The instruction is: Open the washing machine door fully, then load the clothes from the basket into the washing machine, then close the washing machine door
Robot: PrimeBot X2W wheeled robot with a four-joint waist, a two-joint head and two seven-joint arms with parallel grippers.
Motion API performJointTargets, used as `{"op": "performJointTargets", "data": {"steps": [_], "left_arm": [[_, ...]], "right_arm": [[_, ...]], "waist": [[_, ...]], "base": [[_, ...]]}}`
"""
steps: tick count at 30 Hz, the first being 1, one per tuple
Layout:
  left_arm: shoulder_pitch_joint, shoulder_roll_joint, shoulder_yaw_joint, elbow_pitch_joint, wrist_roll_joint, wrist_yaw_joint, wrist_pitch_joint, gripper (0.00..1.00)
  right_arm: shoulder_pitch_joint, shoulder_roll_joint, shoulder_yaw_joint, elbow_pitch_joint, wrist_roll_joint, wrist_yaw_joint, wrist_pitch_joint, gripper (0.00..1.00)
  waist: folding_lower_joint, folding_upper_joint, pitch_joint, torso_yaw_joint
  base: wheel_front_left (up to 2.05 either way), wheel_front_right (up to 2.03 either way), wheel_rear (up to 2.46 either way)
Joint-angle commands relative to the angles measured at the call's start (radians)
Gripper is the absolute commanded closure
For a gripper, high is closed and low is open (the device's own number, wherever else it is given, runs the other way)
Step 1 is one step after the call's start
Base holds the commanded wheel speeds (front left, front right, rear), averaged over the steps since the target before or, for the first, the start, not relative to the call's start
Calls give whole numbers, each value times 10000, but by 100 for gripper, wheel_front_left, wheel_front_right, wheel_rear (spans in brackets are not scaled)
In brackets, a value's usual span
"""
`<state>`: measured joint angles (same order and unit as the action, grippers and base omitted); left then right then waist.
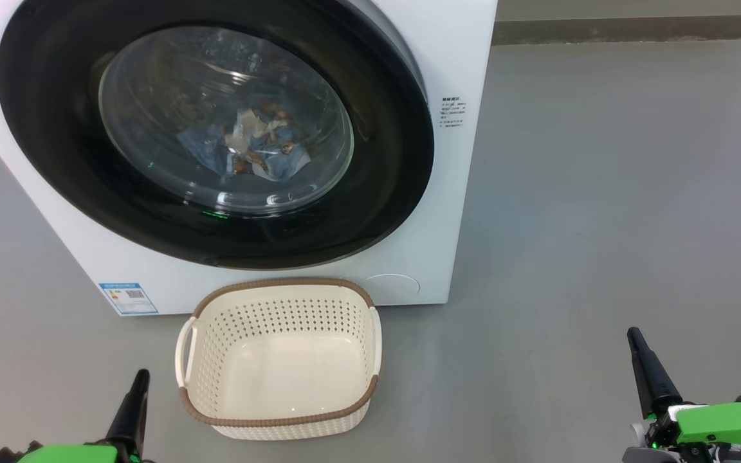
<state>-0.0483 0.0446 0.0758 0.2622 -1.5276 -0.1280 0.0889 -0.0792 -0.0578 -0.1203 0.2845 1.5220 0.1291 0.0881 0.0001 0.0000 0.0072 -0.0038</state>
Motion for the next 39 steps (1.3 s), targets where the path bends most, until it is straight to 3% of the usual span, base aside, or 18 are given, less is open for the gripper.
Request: {"op": "performJointTargets", "data": {"steps": [1, 6, 39], "left_arm": [[-542, 84, 362, -179, -346, -26, 118, 100], [-598, 57, 391, -173, -801, -27, 252, 100], [-597, 57, 385, -173, -806, -27, 248, 100]], "right_arm": [[-282, 27, 104, -348, 399, 16, 125, 100], [-288, 75, 54, -397, 856, 16, 260, 100], [-288, 76, 56, -397, 858, 16, 258, 100]], "waist": [[0, 0, -14, 13], [0, 0, -41, 38], [0, 0, -41, 38]], "base": [[0, 0, 0], [0, 0, 0], [0, 0, 0]]}}
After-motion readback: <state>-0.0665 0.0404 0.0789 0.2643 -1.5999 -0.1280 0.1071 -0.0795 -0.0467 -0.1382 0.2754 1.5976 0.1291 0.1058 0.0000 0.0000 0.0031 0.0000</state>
